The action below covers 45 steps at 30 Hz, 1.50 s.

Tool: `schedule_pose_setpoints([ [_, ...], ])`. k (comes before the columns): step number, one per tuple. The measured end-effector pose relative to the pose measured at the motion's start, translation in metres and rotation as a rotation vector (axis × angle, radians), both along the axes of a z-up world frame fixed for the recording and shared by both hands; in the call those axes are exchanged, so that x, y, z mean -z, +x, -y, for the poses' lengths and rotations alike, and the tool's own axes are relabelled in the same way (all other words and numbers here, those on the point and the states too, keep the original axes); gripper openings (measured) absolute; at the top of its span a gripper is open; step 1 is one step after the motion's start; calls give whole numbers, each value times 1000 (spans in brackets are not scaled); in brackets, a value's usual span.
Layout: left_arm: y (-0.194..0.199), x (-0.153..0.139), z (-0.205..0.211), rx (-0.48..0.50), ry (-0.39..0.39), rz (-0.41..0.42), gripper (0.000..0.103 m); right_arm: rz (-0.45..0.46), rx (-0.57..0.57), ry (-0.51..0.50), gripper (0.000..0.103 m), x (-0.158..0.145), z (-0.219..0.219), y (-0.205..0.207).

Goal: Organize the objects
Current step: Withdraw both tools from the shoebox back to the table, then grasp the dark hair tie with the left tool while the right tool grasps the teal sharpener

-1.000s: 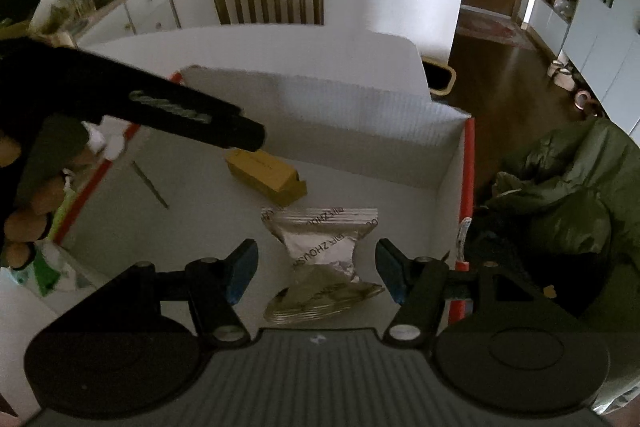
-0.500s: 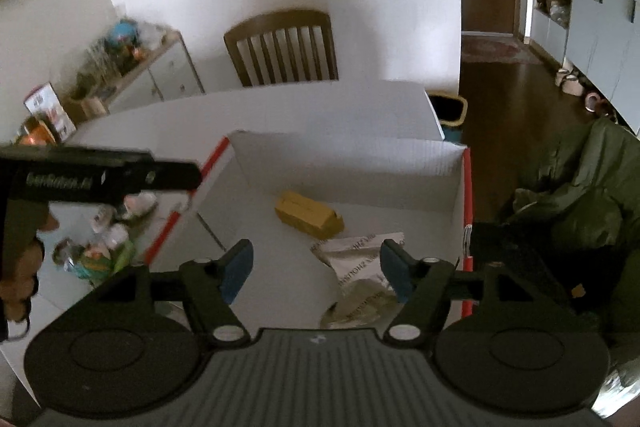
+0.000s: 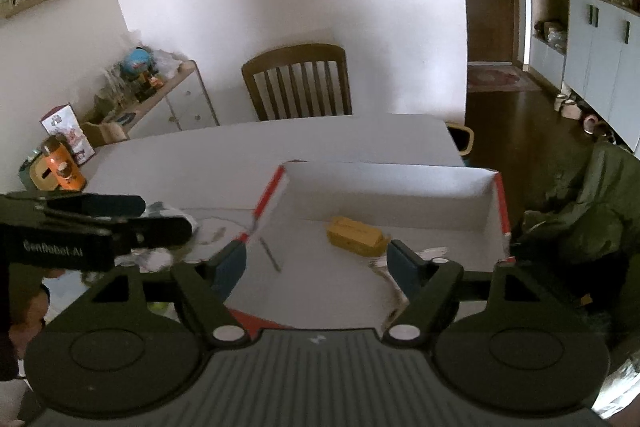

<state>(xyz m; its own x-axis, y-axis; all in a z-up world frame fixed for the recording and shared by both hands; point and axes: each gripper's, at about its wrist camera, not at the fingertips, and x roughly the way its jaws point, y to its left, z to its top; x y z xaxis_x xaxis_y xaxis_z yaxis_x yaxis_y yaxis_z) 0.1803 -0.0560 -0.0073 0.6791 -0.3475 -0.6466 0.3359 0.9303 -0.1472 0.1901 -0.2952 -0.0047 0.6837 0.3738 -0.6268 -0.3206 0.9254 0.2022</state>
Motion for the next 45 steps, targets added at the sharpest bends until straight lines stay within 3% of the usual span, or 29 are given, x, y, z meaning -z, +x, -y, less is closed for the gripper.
schedule_pose_setpoints([
  [4, -12, -2, -23, -13, -8, 6, 102, 7, -10, 6, 81, -1, -21, -12],
  [13, -28, 8, -85, -96, -16, 9, 102, 20, -54, 11, 84, -1, -66, -34],
  [20, -29, 25, -150, -227, -17, -35, 103, 6, -76, -4, 84, 5, -103, -40],
  [28, -27, 51, -220, -349, 58, -83, 102, -35, -73, -22, 84, 21, -138, -42],
  [32, -26, 68, -241, -342, 116, -74, 102, -60, -87, -44, 84, 31, -158, -42],
  [37, -24, 92, -251, -265, 165, -80, 102, -115, -101, -71, 84, 51, -184, -36],
  [45, -14, 124, -264, -207, 194, -92, 102, -162, -198, -132, 84, 81, -228, -37],
])
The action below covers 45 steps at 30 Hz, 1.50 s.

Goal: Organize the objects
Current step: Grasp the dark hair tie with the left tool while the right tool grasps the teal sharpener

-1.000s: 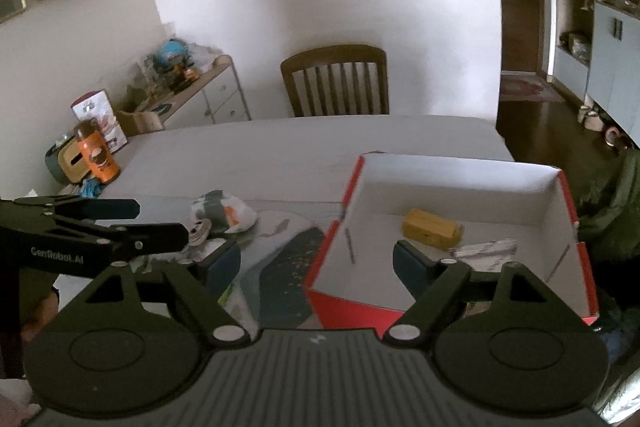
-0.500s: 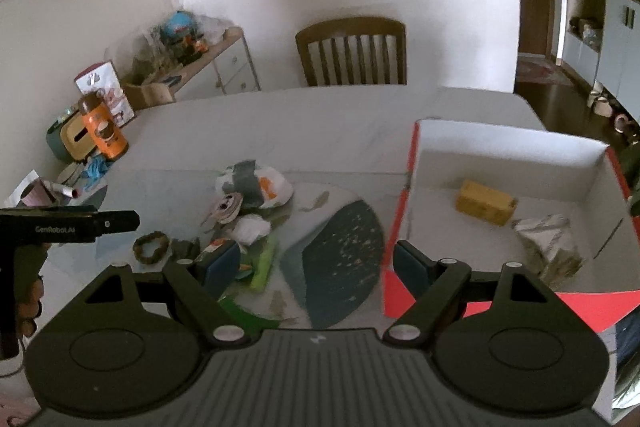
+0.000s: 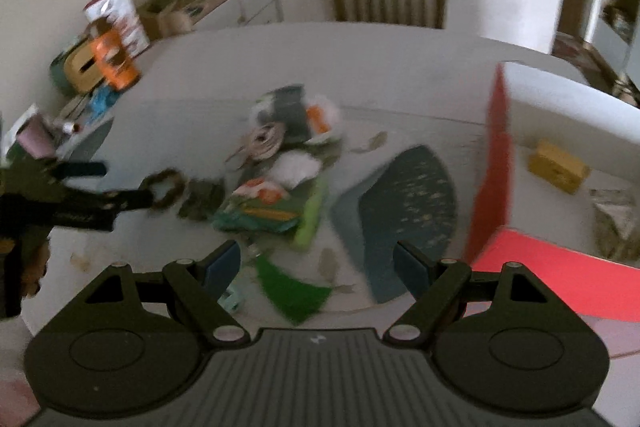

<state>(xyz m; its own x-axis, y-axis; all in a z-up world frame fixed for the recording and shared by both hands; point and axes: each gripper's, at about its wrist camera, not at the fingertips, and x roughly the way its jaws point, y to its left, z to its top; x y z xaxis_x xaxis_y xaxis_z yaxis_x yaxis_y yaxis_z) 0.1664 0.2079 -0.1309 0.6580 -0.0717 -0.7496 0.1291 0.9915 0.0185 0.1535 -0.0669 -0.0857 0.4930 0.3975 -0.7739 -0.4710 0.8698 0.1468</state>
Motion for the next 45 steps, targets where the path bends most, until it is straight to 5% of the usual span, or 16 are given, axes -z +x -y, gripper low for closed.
schedule_pose_setpoints([
  [10, 17, 31, -3, 20, 11, -42, 80, -112, -133, -84, 84, 43, -47, -5],
  [23, 17, 24, -23, 69, -70, -68, 64, -116, -294, -135, 83, 57, -82, -14],
  [30, 22, 30, -17, 111, -32, -57, 58, -110, -326, -161, 68, 61, -92, -14],
  [34, 23, 27, -18, 122, -52, -63, 46, -110, -338, -184, 63, 66, -98, -14],
  [39, 16, 13, -31, 122, -101, -44, 47, -109, -354, -198, 60, 67, -103, -18],
  [45, 10, 17, -18, 232, -26, -37, 47, -108, -359, -198, 60, 67, -104, -19],
])
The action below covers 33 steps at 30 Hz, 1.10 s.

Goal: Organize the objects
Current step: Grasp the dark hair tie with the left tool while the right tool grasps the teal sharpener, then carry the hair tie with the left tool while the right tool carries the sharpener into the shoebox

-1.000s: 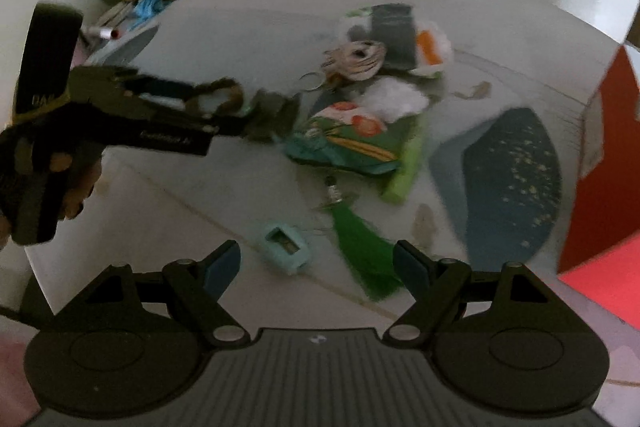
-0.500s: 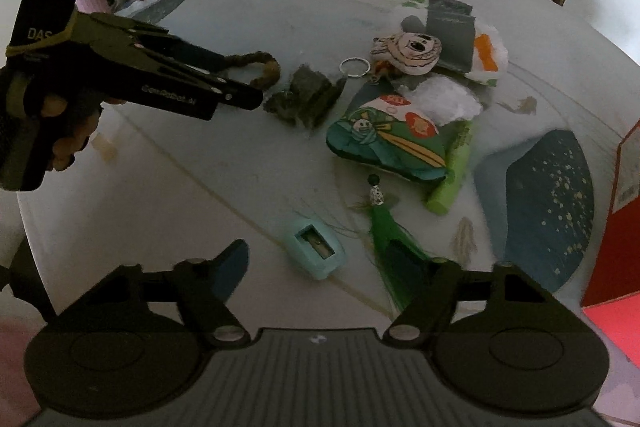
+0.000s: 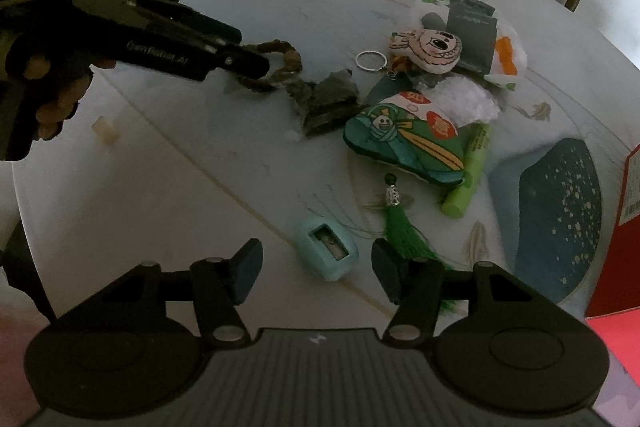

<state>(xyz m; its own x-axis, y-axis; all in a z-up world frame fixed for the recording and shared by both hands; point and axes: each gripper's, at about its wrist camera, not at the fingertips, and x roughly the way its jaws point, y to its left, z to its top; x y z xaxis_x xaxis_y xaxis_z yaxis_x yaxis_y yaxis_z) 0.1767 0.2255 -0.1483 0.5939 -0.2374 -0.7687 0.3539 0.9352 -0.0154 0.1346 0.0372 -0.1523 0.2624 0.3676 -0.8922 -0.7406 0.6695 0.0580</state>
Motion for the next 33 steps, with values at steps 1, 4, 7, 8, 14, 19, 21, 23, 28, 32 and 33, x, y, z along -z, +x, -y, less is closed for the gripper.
schedule_pose_setpoints([
  [1, 1, 2, 3, 9, 10, 0, 46, -1, 0, 0, 60, 1, 0, 0],
  [4, 8, 7, 7, 8, 24, -16, 39, 1, -1, -1, 59, 0, -2, 1],
  [7, 13, 10, 5, -1, 21, -37, 32, -1, -5, -4, 55, 2, -3, 1],
  [8, 14, 11, 5, 0, 21, -42, 31, -3, -6, -4, 54, 2, -4, 2],
  [14, 14, 16, 5, 18, 1, -78, 21, -1, -16, -7, 46, 3, -3, 2],
  [19, 14, 16, 2, -6, -19, -97, 7, 5, -27, -13, 40, 3, -3, 1],
  [21, 13, 16, 2, -21, -27, -102, 7, -2, -32, -13, 35, 5, -2, 1],
  [23, 11, 15, 2, -32, -25, -101, 5, -6, -34, -16, 34, 6, -1, 0],
  [28, 6, 12, 1, -89, -45, -113, 4, 1, -33, -10, 28, 6, 2, 0],
  [32, 1, 3, -5, -158, -105, -121, 4, 3, -22, 14, 28, 2, 9, 1],
  [33, -2, -1, -6, -171, -122, -118, 4, 2, -20, 21, 28, 1, 11, 2],
])
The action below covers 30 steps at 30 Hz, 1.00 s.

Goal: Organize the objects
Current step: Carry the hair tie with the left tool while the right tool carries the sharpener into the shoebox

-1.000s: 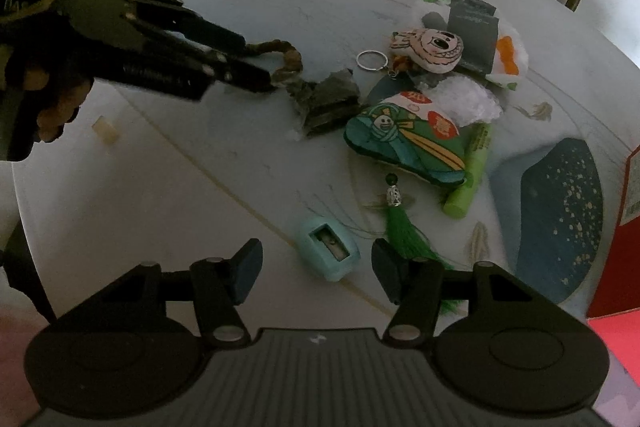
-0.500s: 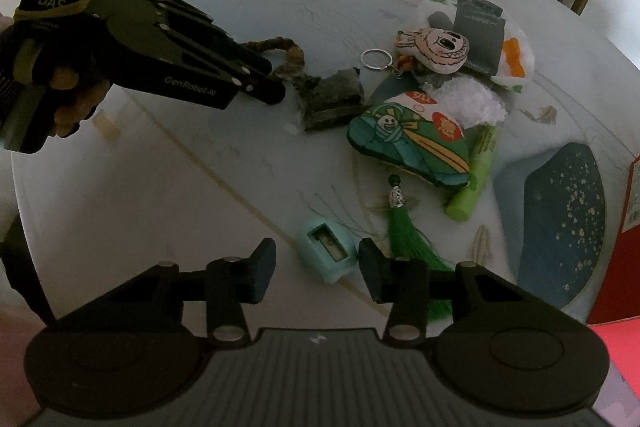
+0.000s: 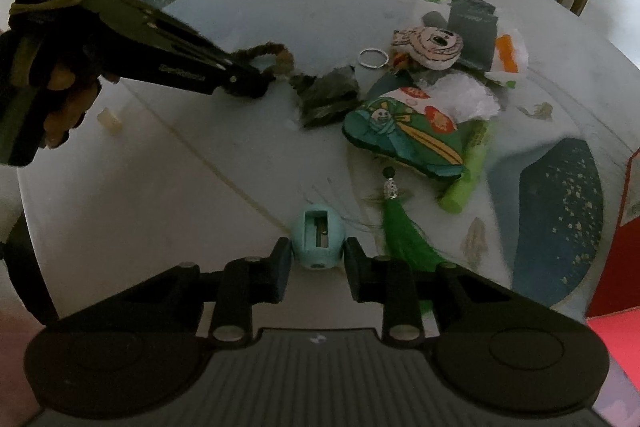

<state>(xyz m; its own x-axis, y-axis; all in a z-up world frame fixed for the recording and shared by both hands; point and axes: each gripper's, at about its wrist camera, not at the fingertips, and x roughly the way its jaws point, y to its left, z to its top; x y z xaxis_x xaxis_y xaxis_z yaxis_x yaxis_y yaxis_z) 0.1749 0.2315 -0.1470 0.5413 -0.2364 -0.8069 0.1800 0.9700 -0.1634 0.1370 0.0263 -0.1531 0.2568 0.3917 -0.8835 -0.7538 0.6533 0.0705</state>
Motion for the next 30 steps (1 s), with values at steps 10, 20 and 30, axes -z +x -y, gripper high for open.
schedule_pose_setpoints([
  [10, -17, -40, 10, -93, -101, 21, 4, 23, 37, 93, 28, -28, 36, 1],
  [20, -31, -97, 67, -27, -169, 93, 4, 47, 121, 209, 28, -79, 95, 8],
  [30, -26, -130, 148, 94, -215, 146, 4, 112, 256, 275, 28, -116, 172, 18],
])
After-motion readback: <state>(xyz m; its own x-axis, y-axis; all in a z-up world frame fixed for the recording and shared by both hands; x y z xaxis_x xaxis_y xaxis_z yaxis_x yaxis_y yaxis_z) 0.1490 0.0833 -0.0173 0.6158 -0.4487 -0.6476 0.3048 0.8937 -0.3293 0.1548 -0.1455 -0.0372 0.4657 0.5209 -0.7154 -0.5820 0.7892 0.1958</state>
